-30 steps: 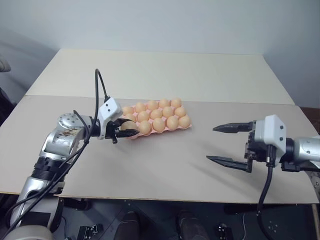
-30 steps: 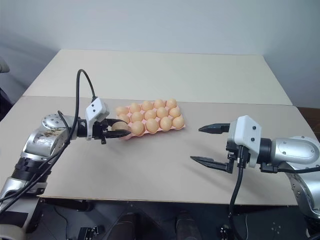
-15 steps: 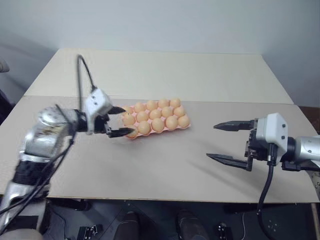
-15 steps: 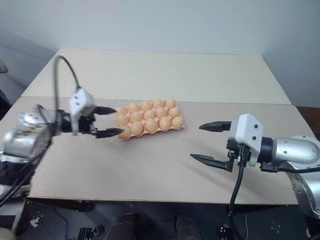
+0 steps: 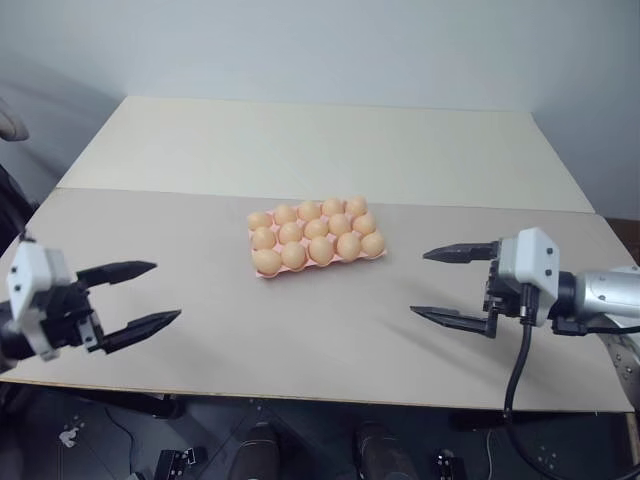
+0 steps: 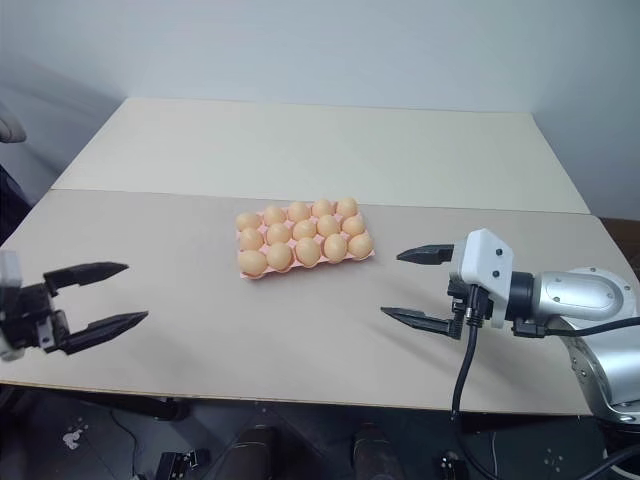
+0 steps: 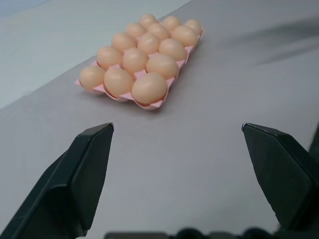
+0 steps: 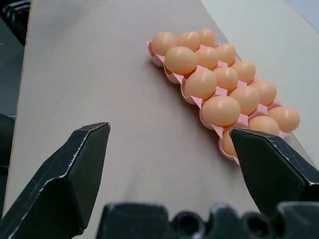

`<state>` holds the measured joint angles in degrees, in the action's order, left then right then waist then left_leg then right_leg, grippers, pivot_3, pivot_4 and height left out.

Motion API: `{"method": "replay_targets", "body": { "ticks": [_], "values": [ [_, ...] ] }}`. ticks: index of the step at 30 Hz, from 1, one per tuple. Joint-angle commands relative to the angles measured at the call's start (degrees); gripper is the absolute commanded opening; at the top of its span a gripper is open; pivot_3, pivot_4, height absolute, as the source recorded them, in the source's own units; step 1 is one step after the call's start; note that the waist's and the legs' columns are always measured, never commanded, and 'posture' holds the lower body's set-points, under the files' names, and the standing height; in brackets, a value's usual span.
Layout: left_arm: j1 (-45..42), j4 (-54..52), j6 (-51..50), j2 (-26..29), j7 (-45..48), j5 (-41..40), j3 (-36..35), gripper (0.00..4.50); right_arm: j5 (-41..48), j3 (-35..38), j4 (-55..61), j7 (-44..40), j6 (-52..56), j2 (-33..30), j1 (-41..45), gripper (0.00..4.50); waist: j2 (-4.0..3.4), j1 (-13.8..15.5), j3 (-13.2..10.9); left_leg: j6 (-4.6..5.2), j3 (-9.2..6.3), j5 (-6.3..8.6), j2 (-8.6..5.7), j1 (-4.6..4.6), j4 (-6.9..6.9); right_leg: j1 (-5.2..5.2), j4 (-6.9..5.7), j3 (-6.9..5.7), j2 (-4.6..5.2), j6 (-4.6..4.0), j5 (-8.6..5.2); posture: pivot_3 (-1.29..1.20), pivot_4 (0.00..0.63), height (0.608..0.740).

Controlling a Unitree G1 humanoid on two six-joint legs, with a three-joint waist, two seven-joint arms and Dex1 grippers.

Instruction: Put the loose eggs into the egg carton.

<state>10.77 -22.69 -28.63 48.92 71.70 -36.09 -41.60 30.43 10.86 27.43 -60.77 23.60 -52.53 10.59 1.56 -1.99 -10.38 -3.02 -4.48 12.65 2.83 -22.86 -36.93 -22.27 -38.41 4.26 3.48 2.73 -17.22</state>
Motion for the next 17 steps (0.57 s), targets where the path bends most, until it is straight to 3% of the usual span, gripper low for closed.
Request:
{"method": "replay_targets", "body": {
  "ticks": [1, 17],
  "values": [
    [1.86, -3.51, 1.05, -0.94, -1.39, -2.24, -2.3, 4.48, -0.72, -0.31, 0.32, 1.57, -0.38, 0.37, 0.85, 4.5, 0.0, -0.03, 0.0, 0.0, 0.0, 0.0, 0.0, 0.02, 0.0, 0.02, 0.0, 0.0, 0.0, 0.0, 0.0, 0.0, 0.15, 0.74],
    [0.13, -0.24, 1.85, 1.42, -3.07, -4.64, -1.77, 4.48, -3.14, -1.1, 4.13, 8.29, 4.53, -0.62, 1.96, 4.5, 0.0, -0.42, 0.0, 0.0, -0.01, 0.0, 0.01, 0.02, 0.03, 0.0, -0.02, 0.0, -0.03, -0.01, 0.0, 0.0, 0.15, 0.74]
  ]
}}
